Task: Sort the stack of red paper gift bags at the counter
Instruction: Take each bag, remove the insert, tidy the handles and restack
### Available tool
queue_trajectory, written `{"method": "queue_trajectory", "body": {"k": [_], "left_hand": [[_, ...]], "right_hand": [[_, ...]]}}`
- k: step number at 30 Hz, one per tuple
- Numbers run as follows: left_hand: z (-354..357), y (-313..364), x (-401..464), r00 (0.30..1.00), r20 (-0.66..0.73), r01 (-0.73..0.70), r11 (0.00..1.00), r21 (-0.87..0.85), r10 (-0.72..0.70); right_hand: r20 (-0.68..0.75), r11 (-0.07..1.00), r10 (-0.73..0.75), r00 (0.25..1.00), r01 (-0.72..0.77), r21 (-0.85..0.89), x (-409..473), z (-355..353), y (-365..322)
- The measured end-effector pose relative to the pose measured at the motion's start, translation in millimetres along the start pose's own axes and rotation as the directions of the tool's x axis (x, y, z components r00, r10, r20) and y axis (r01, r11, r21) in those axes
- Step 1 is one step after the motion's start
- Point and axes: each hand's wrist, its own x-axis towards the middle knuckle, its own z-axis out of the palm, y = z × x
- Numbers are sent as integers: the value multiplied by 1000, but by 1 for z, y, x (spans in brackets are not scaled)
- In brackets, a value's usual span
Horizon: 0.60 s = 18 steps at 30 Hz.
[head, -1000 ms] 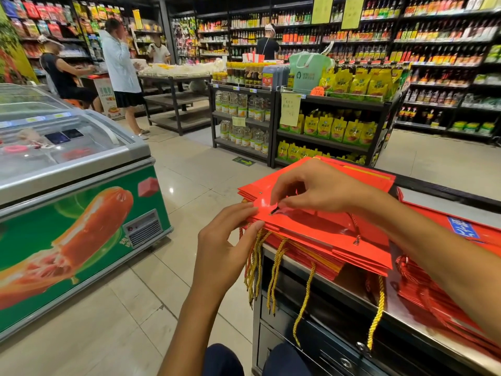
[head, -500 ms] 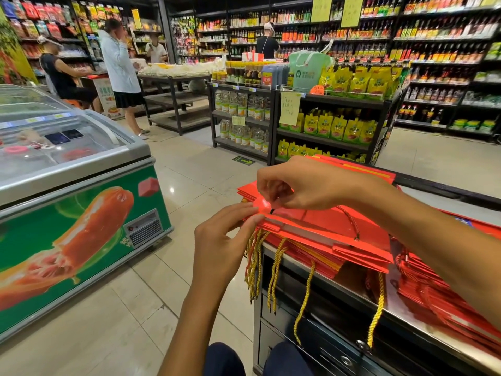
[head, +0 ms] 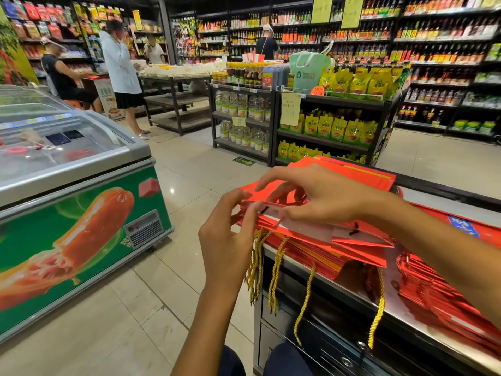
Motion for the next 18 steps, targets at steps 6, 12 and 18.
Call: {"method": "queue_trajectory", "body": {"k": [6,12,18], "left_hand": [[2,17,0,997,79,4,963,270,-26],[7,25,16,969,142,130,908,399,-201],[7,28,18,962,123,207,947,247,-242]], "right_hand": [[-117,999,-38,992,41,26,1,7,0],[-139,998,-52,989,56,24,5,13,2],[-170,994,-51,984,66,83,3,7,6]]}}
